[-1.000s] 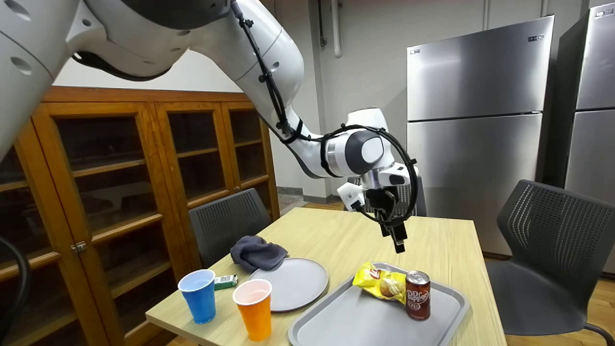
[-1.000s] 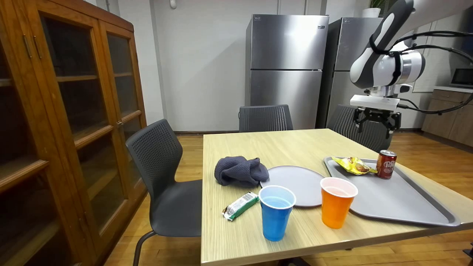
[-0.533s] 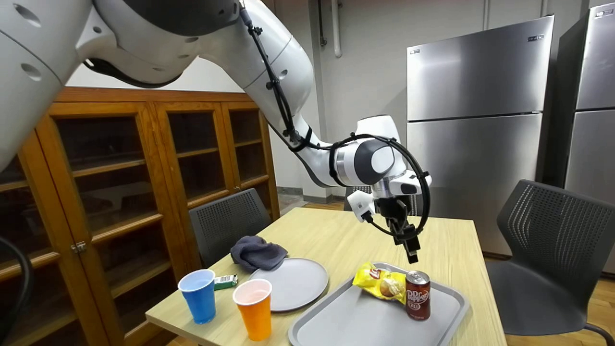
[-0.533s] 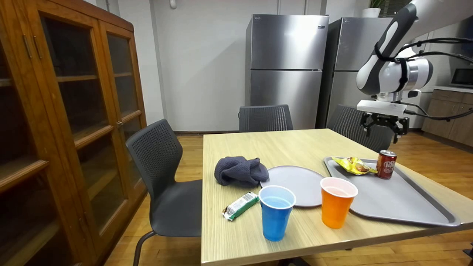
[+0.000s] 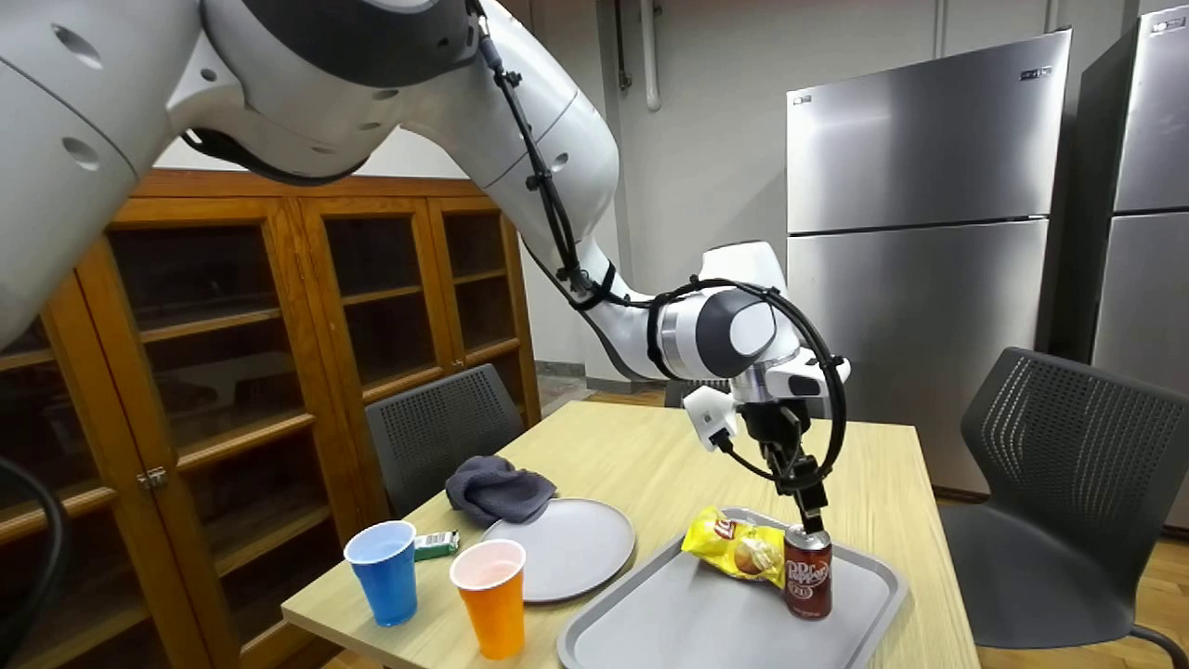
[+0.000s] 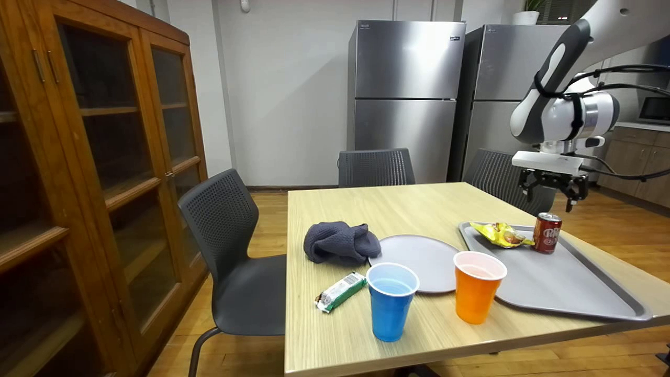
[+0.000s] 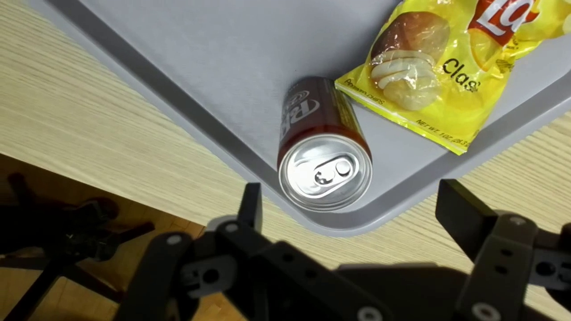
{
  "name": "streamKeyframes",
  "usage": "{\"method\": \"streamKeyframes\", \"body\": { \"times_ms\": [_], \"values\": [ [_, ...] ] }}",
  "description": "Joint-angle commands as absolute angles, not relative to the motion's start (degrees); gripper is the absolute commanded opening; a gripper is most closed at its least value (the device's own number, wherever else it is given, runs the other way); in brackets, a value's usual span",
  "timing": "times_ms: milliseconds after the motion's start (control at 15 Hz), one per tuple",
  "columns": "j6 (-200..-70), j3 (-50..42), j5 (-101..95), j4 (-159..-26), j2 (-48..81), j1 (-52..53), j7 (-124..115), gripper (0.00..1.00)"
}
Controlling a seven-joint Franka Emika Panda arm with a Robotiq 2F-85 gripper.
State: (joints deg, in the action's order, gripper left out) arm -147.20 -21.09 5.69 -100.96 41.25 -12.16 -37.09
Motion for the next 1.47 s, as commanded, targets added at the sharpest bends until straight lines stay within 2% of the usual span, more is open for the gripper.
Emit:
{"method": "streamKeyframes", "body": {
  "times_ms": [0,1400],
  "values": [
    [-146.9,-21.36,6.51,-100.2,42.35,-12.17,-38.12,1.0],
    [-147.07,-21.7,6.19,-96.07,48.13,-12.11,-39.97,1.0]
  ]
}}
